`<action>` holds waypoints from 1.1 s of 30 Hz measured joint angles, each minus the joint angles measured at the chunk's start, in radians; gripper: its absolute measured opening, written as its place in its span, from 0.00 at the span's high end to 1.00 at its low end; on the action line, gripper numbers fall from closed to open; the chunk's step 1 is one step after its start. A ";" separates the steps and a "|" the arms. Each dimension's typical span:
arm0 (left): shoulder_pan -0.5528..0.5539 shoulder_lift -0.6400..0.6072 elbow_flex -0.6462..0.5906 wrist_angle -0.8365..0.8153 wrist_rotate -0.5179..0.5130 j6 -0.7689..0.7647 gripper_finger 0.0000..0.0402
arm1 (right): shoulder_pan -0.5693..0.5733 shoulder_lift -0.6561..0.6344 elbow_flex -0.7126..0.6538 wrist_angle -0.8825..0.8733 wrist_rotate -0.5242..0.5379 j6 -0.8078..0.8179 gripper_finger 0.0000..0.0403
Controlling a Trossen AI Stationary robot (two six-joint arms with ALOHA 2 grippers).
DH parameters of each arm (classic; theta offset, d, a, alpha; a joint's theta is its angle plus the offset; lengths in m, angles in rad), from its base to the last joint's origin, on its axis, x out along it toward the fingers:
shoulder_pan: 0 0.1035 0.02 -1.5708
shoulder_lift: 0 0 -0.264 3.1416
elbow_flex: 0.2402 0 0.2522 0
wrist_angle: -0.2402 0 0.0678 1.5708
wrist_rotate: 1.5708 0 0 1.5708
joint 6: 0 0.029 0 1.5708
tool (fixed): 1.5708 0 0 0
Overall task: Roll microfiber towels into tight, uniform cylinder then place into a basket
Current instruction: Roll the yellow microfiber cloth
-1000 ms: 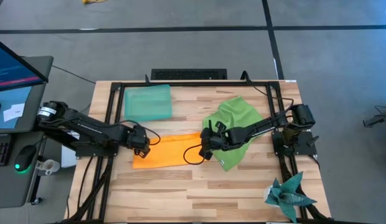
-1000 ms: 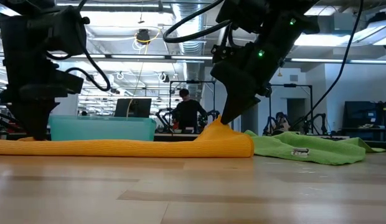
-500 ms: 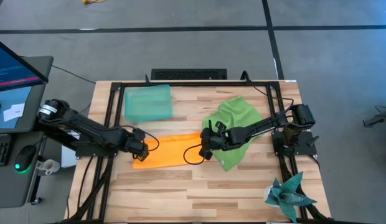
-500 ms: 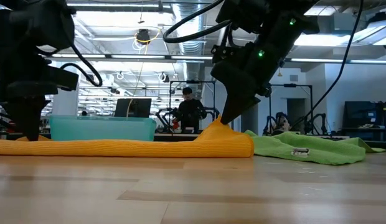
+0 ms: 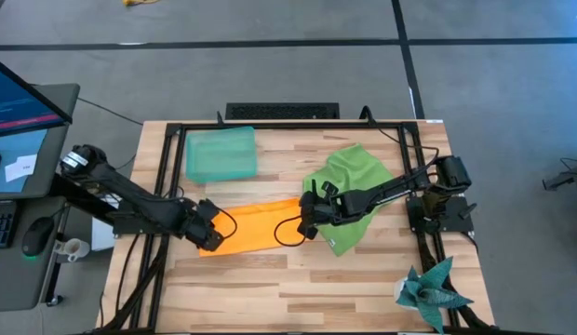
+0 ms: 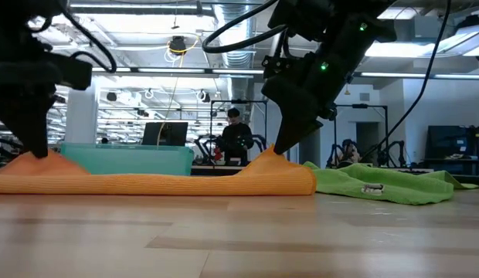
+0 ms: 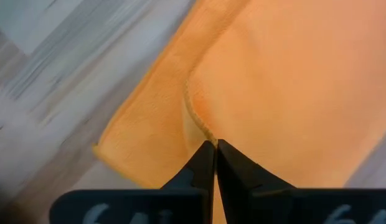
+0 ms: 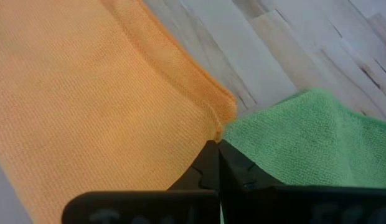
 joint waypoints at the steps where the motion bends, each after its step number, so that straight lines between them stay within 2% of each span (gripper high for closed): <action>1: -0.004 0.000 0.008 -0.004 -0.001 0.000 1.00 | 0.000 0.000 0.000 0.000 0.000 0.000 0.97; 7: -0.035 0.000 0.063 -0.116 -0.002 -0.057 1.00 | -0.003 0.000 0.000 0.000 0.004 -0.003 0.97; 12: -0.087 0.000 0.128 -0.283 -0.040 -0.158 1.00 | -0.018 0.000 0.000 0.003 0.009 -0.003 0.97; 16: -0.131 0.000 0.163 -0.356 -0.055 -0.233 1.00 | -0.029 0.000 0.000 0.021 0.011 -0.002 0.97; 23: -0.165 0.000 0.160 -0.396 -0.090 -0.321 1.00 | -0.065 0.000 0.000 0.045 0.024 -0.001 0.97; 33: -0.138 0.000 0.137 -0.386 -0.107 -0.323 1.00 | -0.102 0.007 0.000 0.039 -0.006 -0.001 0.97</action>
